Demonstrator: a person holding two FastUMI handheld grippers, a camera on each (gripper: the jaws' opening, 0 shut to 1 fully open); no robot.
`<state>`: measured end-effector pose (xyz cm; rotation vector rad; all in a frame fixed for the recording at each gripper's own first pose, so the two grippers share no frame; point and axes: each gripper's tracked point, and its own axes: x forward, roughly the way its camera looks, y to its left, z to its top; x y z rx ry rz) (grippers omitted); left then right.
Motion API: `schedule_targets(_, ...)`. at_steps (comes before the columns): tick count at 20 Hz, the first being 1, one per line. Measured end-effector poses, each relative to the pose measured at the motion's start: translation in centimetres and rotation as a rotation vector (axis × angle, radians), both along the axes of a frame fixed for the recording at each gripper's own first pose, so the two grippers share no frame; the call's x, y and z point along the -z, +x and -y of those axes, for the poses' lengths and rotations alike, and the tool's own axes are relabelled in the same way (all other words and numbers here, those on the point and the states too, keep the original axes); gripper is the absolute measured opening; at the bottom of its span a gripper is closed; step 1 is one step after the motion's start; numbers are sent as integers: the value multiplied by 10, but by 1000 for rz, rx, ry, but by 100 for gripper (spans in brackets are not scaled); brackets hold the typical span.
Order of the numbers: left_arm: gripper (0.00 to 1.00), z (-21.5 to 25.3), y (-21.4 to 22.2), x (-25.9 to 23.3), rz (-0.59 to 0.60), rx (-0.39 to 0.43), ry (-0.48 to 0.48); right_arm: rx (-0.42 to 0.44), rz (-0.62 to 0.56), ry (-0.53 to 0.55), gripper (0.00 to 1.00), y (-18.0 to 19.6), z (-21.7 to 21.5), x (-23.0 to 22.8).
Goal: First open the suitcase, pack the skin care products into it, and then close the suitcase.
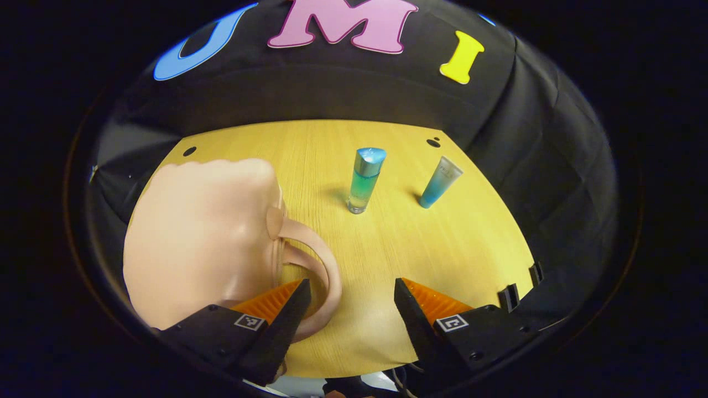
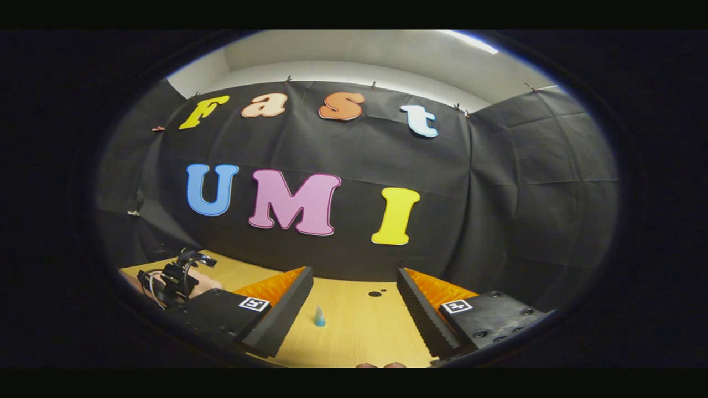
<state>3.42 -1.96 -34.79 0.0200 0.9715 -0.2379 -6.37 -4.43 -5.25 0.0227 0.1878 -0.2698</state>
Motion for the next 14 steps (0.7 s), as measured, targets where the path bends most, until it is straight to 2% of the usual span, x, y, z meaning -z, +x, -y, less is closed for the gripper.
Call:
schedule_targets(1,94,-1,6,-1,20,22,26,16,-6,-2,94,-2,6,1)
schedule_targets(3,91,0,11,2,7,52,41,39,-17,-3,96,-6,13,4)
schedule_targets(10,79,11,11,26,-121,11,-25,64,-43,-14,96,-8,20,8)
schedule_targets(14,71,7,10,42,-159,31,6,56,-55,-18,96,-8,19,11)
